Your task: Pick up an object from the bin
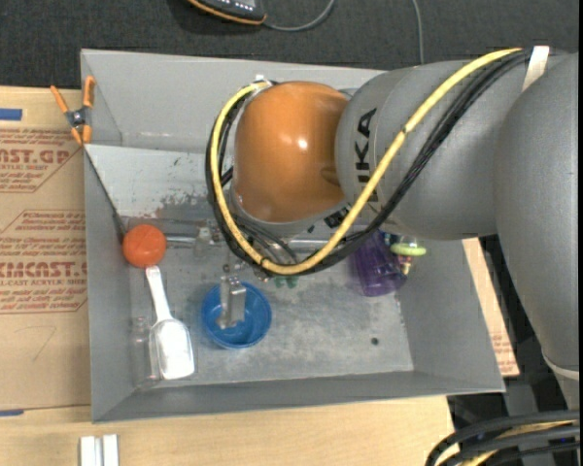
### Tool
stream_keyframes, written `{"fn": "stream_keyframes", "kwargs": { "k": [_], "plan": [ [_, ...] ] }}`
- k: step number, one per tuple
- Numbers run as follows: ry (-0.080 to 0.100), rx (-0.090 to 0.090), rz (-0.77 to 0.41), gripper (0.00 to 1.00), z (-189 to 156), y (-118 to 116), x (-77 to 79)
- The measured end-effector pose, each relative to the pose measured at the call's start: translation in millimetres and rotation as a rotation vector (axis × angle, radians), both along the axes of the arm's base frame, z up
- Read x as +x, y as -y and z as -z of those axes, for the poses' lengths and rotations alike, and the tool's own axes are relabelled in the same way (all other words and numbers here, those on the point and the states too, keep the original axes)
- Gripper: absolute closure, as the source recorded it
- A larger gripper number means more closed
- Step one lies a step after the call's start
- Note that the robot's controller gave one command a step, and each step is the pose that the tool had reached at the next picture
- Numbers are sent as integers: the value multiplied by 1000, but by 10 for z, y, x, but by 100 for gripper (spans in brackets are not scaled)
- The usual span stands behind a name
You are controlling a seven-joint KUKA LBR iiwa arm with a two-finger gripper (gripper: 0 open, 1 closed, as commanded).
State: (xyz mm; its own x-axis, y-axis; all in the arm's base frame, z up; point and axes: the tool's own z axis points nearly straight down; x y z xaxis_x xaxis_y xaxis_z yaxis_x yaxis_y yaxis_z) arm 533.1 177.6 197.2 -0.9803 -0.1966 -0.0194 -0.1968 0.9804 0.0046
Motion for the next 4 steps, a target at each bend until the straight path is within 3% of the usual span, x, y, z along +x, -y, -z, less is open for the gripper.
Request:
{"fn": "stream_keyframes", "kwargs": {
  "k": [1, 2, 3, 4],
  "plan": [
    [-19, -3, 54, 0, 499, 276, -457],
    [11, 2, -86, 0, 671, 413, -46],
    [-10, -1, -142, 0, 1240, 440, -486],
    [16, -1, -287, 100, 1257, 494, -20]
  ]
}}
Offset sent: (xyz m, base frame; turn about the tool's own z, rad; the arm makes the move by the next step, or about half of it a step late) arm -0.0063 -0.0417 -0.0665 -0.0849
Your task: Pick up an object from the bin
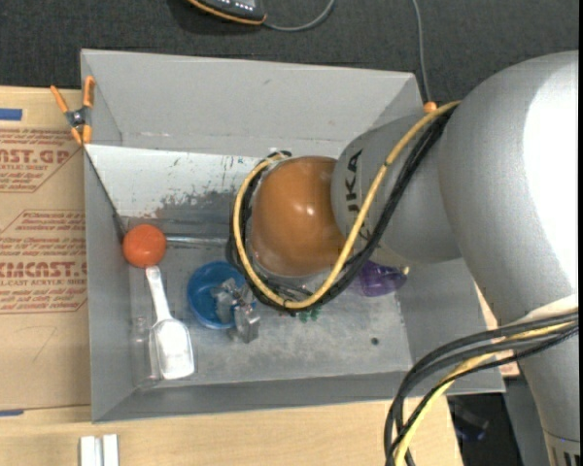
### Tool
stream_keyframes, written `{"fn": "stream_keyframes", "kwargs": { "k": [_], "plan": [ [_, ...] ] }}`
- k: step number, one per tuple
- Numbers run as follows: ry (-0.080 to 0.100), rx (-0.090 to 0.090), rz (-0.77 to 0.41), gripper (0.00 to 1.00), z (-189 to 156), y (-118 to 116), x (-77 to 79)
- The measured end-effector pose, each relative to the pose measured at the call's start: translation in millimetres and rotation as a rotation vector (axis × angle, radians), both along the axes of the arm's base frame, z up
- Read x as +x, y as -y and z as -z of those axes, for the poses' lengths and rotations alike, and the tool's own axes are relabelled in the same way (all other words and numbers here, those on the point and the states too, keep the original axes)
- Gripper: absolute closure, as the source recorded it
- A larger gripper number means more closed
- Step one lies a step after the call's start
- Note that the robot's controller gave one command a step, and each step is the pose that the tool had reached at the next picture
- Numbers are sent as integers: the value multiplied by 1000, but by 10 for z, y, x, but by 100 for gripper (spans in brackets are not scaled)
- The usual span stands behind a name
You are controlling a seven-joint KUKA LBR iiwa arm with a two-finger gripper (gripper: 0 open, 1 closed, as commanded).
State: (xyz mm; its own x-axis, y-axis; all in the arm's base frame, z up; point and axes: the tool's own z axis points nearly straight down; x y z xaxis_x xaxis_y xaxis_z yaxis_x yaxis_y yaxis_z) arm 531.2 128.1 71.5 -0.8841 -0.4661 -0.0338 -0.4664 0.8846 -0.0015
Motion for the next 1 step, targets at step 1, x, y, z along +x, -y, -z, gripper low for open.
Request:
{"fn": "stream_keyframes", "kwargs": {
  "k": [1],
  "plan": [
    [0, 0, 0, 100, 0, 0, 0]
  ]
}}
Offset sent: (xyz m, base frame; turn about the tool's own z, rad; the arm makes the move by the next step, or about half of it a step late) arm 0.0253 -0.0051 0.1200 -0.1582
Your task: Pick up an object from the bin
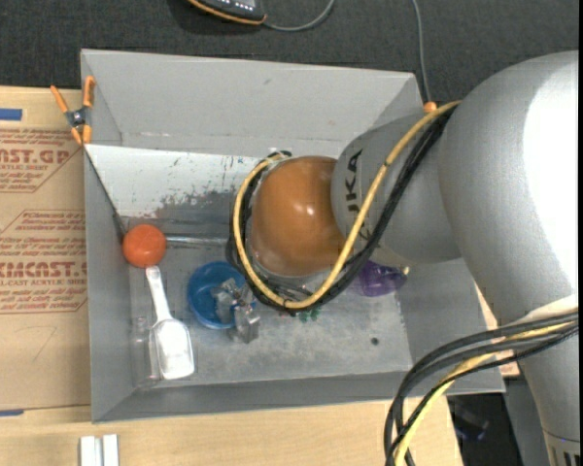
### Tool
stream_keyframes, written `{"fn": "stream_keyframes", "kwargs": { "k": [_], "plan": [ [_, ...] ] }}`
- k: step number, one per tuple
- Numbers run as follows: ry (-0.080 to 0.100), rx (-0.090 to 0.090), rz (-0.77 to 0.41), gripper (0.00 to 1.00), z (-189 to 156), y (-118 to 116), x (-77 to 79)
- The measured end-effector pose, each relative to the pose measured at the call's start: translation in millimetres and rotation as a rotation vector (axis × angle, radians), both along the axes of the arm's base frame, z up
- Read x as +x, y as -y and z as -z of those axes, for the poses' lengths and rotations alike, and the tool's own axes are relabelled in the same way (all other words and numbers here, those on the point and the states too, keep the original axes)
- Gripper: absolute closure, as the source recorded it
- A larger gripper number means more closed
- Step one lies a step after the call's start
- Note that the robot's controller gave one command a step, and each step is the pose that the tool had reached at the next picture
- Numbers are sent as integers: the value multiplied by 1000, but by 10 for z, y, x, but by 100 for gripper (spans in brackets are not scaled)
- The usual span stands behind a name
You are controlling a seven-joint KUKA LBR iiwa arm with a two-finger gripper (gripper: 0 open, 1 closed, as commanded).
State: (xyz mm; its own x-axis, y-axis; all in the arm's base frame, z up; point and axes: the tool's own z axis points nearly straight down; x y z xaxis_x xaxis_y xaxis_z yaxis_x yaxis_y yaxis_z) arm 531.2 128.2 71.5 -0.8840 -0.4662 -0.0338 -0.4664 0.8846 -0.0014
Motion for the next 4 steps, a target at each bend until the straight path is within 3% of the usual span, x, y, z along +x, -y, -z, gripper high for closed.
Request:
{"fn": "stream_keyframes", "kwargs": {
  "k": [1, 2, 3, 4],
  "plan": [
    [-1, -3, -102, 100, -749, 24, 153],
    [4, -3, -117, 100, -886, 28, 176],
    [4, -7, -261, 100, -1009, -12, 207],
    [11, -3, -221, 100, -1023, 52, 168]
  ]
}}
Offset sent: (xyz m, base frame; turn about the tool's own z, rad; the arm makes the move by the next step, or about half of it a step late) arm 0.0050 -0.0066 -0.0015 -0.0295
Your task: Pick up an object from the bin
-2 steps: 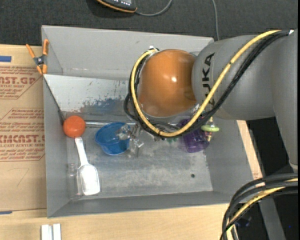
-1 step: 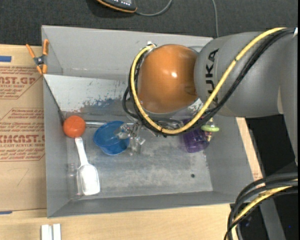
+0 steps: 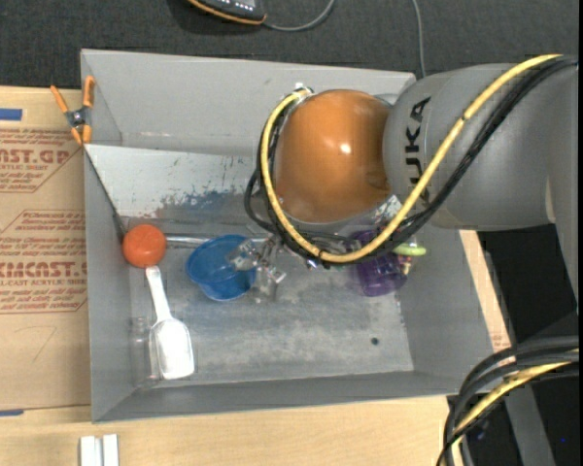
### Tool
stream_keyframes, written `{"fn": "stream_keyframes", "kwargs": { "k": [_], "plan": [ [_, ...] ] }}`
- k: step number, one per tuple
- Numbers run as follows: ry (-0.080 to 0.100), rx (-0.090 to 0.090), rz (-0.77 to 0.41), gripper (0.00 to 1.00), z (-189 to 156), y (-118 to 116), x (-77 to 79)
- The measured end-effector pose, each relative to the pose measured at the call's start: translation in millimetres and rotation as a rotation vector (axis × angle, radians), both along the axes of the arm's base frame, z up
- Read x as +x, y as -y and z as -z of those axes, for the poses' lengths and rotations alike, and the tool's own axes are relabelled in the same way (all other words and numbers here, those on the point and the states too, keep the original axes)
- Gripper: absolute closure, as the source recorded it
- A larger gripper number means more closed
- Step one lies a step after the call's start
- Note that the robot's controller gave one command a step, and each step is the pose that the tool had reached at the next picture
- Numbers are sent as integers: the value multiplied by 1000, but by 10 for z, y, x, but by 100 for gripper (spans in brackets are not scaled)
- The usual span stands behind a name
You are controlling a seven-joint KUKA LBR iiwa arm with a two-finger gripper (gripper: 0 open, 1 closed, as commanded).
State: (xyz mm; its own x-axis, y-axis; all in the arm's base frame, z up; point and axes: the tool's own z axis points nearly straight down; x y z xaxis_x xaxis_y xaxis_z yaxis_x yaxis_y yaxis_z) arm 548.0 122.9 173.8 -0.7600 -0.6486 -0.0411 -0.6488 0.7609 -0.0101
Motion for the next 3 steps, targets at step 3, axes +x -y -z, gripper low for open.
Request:
{"fn": "stream_keyframes", "kwargs": {
  "k": [3],
  "plan": [
    [-4, 3, 51, 100, -511, 3, 32]
  ]
}}
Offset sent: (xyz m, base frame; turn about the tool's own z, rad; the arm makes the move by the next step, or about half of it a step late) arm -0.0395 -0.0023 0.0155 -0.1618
